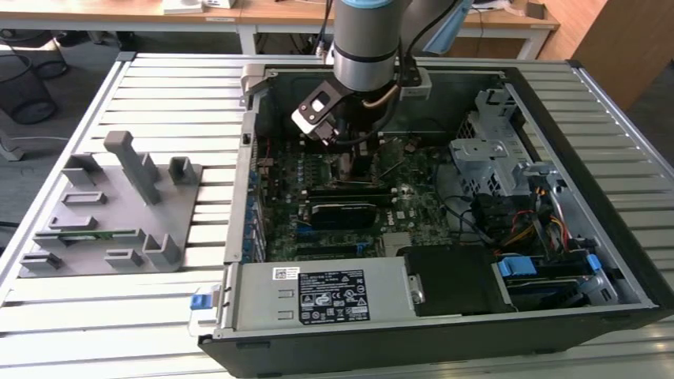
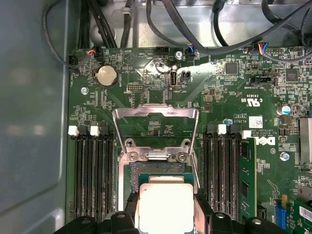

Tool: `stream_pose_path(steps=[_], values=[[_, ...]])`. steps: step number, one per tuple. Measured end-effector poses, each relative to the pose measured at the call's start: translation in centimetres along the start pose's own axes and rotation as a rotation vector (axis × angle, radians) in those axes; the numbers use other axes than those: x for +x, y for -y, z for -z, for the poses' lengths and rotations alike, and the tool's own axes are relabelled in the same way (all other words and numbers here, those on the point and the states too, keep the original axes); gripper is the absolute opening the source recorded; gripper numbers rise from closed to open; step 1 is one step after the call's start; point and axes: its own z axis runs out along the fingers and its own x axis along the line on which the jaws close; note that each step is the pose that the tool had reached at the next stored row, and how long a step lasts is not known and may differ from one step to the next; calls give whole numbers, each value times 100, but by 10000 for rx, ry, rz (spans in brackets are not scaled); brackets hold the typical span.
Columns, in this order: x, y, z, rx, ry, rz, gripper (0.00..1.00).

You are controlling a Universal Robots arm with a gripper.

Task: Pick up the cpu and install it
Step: 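Place the cpu into insertion slot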

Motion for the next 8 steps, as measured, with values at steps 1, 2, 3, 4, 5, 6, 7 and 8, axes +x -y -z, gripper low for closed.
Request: stream_pose_path(steps=[1,2,3,4,5,6,7,8], values=[[0,0,0,1,1,0,53],[0,0,-2,-1,0,0,53],[0,0,-3,-1,-1,0,53],[0,0,-3,-1,-1,0,53],[0,0,-4,-1,0,0,53],[0,0,-4,-1,-1,0,53],[0,0,-4,-1,-1,0,53],[0,0,-5,-1,-1,0,53]])
